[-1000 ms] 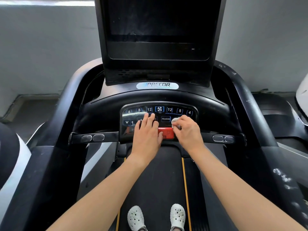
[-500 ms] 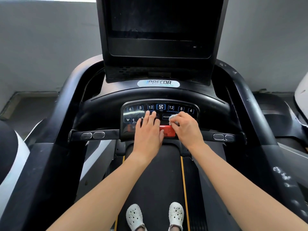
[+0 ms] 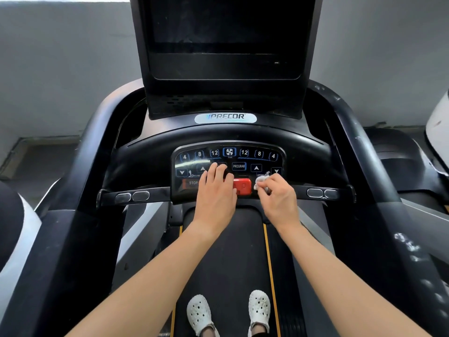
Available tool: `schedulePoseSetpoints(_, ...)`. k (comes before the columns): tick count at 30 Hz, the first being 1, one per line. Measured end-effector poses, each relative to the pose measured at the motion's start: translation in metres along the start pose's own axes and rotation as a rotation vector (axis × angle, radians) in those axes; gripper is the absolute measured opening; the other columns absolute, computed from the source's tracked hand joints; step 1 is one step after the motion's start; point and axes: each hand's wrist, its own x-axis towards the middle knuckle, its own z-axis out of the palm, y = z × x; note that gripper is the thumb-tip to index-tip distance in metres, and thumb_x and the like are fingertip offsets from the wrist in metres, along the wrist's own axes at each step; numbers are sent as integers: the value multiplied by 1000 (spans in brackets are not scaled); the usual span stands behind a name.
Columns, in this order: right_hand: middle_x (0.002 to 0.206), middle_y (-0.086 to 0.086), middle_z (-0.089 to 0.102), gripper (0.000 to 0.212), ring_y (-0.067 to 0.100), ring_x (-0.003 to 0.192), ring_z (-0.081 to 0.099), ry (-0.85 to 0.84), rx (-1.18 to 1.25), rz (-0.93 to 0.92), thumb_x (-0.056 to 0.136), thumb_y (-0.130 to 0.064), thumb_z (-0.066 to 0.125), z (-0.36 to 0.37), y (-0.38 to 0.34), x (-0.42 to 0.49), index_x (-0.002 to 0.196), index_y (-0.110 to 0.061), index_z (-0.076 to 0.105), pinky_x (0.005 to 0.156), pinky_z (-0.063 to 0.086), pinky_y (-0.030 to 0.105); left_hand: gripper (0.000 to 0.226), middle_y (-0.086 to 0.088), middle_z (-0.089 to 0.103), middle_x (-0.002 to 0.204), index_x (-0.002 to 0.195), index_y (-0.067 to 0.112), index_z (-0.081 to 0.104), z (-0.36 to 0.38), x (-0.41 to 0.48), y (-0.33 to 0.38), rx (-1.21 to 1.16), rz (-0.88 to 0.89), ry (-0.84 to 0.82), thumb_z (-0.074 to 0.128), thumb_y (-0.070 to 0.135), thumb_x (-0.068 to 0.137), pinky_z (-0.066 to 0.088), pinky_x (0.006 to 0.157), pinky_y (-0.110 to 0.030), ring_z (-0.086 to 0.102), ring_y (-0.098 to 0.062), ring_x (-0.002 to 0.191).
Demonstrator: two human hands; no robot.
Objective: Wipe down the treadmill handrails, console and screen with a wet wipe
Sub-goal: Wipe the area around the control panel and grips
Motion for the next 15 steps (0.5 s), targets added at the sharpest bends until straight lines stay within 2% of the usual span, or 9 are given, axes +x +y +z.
schedulePoseSetpoints(5, 95, -6, 67, 10, 14, 90, 66, -53, 0, -3, 86, 0, 76, 1, 6, -22, 86, -9, 75, 81, 59, 38, 35, -11, 47, 148, 126, 11, 57, 2, -4, -1, 13, 27, -11, 65, 28, 96, 37, 117, -47, 33, -33, 149)
schedulePoseSetpoints(9, 91, -11, 64, 11, 10, 84, 62, -12, 19, 61, 87, -3, 75, 4, -4, -13, 86, -14, 76, 78, 56, 34, 36, -12, 49, 150, 128, 11, 56, 1, -5, -1, 12, 27, -35, 64, 28, 97, 38, 117, -47, 33, -33, 150)
schedulePoseSetpoints(15, 95, -12, 63, 8, 5, 85, 60, 27, 64, 111, 90, -8, 75, 12, -12, -4, 93, -16, 76, 79, 54, 27, 38, -12, 49, 150, 130, 11, 54, 0, -5, -1, 50, 48, -43, 63, 28, 97, 37, 118, -48, 33, -35, 150)
